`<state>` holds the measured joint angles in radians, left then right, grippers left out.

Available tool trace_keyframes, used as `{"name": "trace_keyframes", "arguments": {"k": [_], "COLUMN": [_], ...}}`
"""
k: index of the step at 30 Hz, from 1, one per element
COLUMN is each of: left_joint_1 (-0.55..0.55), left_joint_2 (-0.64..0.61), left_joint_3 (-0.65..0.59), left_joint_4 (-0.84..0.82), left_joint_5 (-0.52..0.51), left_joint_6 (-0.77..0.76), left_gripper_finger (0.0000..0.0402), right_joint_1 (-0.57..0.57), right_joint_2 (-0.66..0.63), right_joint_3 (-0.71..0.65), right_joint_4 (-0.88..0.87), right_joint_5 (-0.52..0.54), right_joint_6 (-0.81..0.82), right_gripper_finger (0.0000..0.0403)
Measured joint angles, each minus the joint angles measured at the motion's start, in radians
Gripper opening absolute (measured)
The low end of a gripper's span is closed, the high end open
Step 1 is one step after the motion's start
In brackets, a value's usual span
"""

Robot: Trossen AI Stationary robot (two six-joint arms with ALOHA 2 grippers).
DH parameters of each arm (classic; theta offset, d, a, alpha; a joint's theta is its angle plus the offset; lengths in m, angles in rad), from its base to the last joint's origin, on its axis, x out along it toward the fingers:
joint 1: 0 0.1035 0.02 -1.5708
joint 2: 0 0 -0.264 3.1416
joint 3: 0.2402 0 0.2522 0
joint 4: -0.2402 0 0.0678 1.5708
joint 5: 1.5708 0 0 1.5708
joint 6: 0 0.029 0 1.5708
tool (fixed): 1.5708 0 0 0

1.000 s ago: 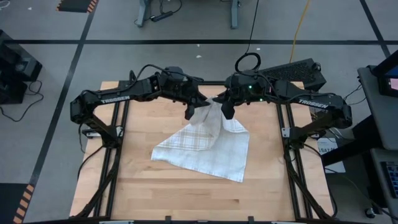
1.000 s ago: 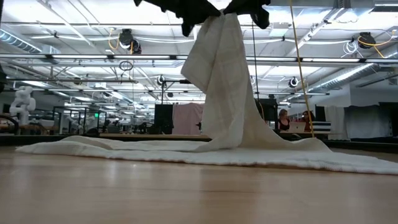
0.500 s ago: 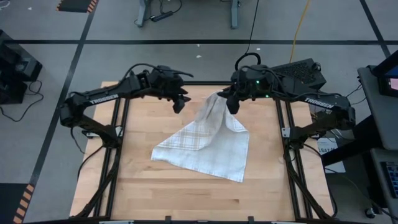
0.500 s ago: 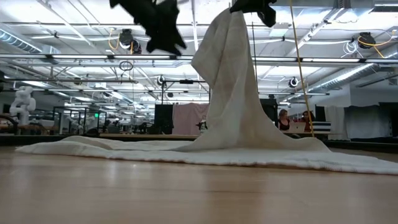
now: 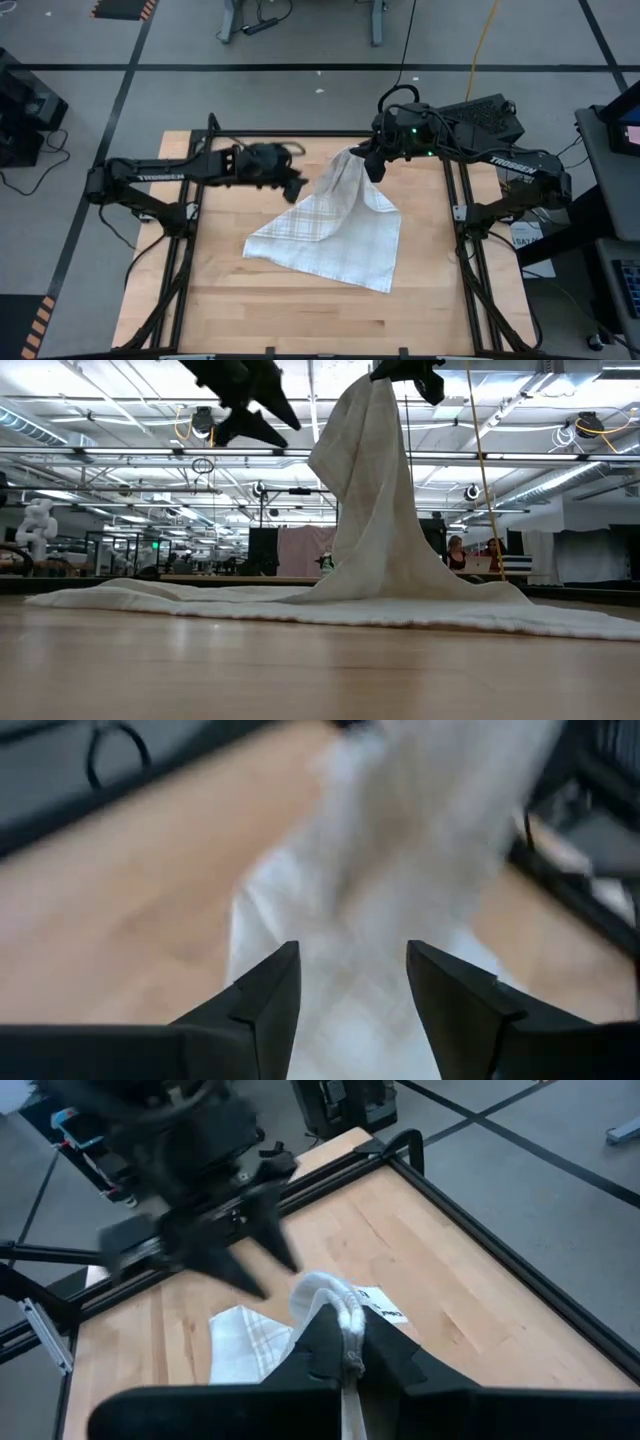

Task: Roll towel into tight, uniform cylinder
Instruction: Roll the white towel

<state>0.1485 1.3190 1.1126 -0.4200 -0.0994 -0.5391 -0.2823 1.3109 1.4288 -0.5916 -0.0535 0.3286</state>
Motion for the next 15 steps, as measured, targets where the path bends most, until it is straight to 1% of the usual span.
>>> {"name": "trace_keyframes", "arguments": {"k": [2, 4, 7, 11, 13, 15], "left_joint_1": [-0.034, -0.064, -0.079, -0.079, -0.079, -0.075], "left_joint_2": [0.002, 0.005, 0.001, 0.007, 0.004, 0.011], "left_joint_3": [-0.011, -0.027, -0.051, -0.11, -0.111, -0.109], "left_joint_4": [0.021, 0.04, 0.054, 0.098, 0.149, 0.215], "left_joint_5": [0.031, 0.03, -0.011, -0.112, -0.119, -0.11], "left_joint_6": [0.034, 0.091, 0.135, 0.161, 0.182, 0.219], "left_gripper_finger": [0.019, 0.0201, 0.0235, 0.0284, 0.0297, 0.03], "right_joint_1": [0.0, 0.0, -0.008, -0.023, -0.034, -0.042], "right_joint_2": [0.0, 0.0, -0.002, -0.008, -0.01, -0.011], "right_joint_3": [0.0, 0.0, 0.0, 0.0, 0.0, 0.0], "right_joint_4": [-0.001, -0.001, -0.002, -0.002, -0.004, -0.008], "right_joint_5": [-0.004, -0.01, -0.04, -0.065, -0.085, -0.09], "right_joint_6": [0.0, -0.001, -0.008, -0.011, -0.017, -0.019], "right_gripper_finger": [0.0, 0.0001, 0.0001, 0.0002, 0.0002, 0.0003]}}
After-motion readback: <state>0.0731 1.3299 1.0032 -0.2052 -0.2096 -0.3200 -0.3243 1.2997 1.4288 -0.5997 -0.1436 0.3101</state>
